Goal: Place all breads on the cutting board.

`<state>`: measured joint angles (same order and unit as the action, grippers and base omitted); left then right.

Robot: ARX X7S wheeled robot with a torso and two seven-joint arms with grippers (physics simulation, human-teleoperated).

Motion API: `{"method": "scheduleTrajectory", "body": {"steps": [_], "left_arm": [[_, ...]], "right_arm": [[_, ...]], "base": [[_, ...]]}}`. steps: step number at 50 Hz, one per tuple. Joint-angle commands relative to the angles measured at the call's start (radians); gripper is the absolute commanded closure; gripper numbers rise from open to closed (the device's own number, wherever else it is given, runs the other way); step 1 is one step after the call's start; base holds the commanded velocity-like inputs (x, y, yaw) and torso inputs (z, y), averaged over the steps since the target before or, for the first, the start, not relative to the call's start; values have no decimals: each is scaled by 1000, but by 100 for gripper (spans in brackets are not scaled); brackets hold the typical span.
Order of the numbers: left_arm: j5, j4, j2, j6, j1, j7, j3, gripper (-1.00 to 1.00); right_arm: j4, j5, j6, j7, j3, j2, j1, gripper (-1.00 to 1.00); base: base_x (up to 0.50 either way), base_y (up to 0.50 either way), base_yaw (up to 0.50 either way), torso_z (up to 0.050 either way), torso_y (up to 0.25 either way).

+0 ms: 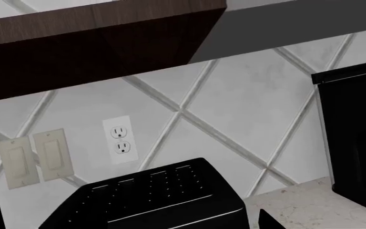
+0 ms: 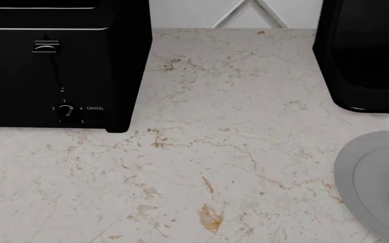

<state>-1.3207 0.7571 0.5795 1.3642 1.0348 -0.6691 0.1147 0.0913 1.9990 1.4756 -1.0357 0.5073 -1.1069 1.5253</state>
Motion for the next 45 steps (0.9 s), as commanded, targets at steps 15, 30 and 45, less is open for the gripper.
{"method": "scheduleTrajectory", "body": {"steps": [15, 30, 45], "left_arm": [[66, 2, -2, -44, -35, 57, -10, -100], [66, 1, 7, -57, -35, 51, -20, -100], [80, -6, 6, -72, -30, 50, -45, -100]], "right_arm": [[-25, -49, -31, 118, 49, -84, -125, -100], [-40, -151, -72, 227, 52, -86, -204, -100], [-69, -326, -163, 363, 70, -97, -309, -100]], "base": [[0, 0, 0, 0, 0], [0, 0, 0, 0, 0], [0, 0, 0, 0, 0]]}}
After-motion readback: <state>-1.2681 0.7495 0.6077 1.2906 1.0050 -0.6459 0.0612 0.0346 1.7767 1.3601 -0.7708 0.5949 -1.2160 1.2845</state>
